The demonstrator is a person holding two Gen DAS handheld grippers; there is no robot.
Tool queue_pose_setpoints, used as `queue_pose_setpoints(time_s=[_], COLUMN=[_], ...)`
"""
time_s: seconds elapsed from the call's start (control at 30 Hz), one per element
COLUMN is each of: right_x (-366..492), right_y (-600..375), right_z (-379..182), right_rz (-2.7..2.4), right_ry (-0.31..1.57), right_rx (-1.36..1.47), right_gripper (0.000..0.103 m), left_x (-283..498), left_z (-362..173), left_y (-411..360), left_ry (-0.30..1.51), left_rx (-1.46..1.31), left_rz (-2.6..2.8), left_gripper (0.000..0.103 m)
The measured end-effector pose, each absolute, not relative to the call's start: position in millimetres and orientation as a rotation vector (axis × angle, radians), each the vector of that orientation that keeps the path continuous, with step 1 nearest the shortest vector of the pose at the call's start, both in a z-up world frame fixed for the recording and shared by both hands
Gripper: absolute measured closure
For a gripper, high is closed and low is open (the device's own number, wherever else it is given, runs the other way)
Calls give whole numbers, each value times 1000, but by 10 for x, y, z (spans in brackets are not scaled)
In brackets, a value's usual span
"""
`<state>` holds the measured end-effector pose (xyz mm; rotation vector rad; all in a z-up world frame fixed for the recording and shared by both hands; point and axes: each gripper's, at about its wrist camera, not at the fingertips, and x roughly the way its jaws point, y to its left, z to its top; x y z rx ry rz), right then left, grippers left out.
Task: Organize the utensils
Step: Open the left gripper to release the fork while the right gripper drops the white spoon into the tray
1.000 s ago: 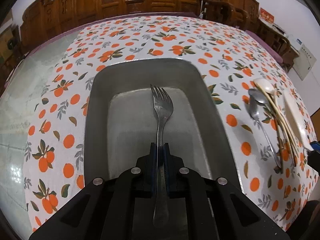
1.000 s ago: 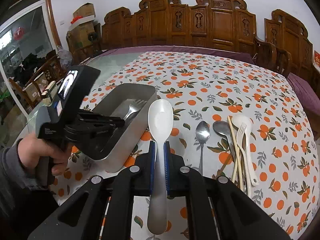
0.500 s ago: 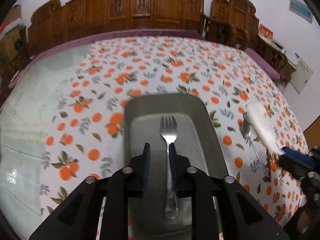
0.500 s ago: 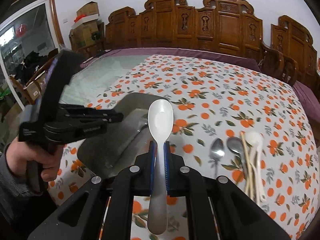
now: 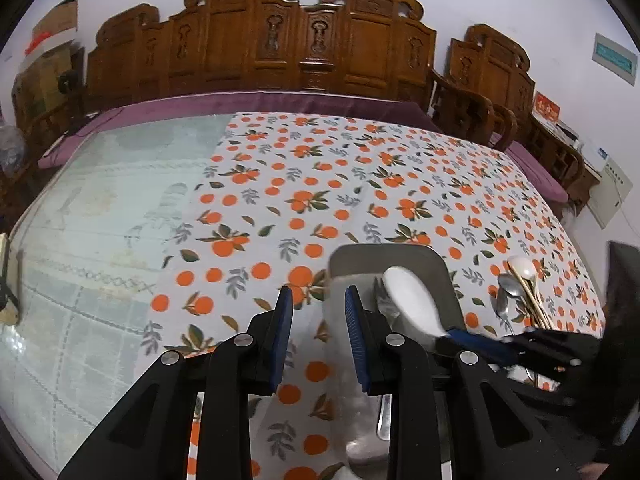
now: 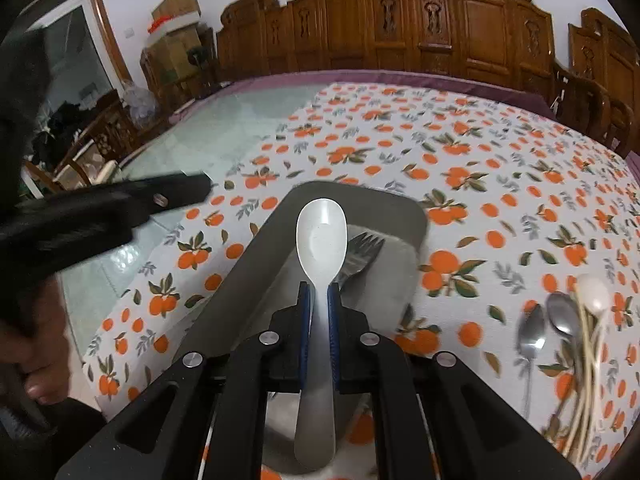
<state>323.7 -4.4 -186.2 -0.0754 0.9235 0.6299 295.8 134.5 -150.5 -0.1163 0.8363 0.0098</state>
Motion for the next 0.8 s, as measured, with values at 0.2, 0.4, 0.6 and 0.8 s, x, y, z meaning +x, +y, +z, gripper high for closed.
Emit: queue_pose_setpoints(time_s=[0.2,0.4,0.6,0.8], right_x=[3334,3293,3216,3139], right_y=[105,26,-456,-1070], right_z=[-2069,-2025,-1685,-1415], right_rz=[639,663,637,561], right_ry=[970,946,851,777], right_rx=[-41,-49,-60,-101], right_gripper=[92,92,92,92], left_x=[2940,2942,2931,2919], left_z=[-1463,-1460,-1459,-1433], left_y=[1412,1385,1217,865], left_ry=[823,824,820,807], left_rx=[-129,-127,-115,-103], left_rz=[16,9,-25,-93], left_gripper=[78,78,77,67])
